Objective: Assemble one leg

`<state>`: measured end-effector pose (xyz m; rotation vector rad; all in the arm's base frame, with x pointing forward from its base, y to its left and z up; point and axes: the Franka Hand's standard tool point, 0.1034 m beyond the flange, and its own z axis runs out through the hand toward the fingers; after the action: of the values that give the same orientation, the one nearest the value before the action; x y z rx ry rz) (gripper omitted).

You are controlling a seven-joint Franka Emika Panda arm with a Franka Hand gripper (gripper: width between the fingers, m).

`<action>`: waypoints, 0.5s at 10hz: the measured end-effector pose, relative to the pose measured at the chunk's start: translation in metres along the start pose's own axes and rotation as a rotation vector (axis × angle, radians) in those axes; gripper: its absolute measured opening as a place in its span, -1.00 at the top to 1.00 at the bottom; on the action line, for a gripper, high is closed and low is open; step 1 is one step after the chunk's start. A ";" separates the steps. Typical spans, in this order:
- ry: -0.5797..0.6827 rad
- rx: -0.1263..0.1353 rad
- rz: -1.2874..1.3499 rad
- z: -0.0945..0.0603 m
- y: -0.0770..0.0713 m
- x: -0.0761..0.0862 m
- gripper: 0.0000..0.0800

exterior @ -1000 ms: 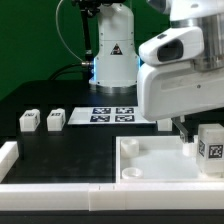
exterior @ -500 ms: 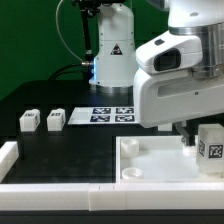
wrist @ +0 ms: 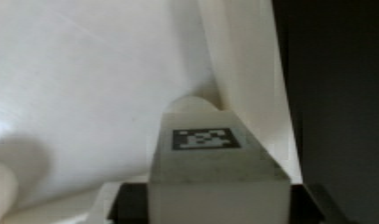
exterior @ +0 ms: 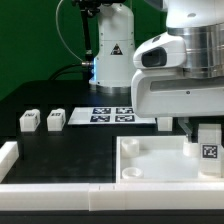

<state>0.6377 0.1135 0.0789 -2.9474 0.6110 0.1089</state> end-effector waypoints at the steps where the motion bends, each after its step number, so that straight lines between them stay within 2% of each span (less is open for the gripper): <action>1: 0.027 0.011 0.222 0.001 -0.001 0.001 0.26; 4: 0.015 0.085 0.967 0.005 -0.008 -0.003 0.26; 5: 0.014 0.103 1.108 0.005 -0.009 -0.002 0.26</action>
Offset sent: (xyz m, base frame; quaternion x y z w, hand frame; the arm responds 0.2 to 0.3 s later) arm 0.0086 0.0184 -0.0006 0.0659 0.0083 0.5415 0.8381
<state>0.6390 0.1231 0.0750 -2.1496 2.0537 0.1439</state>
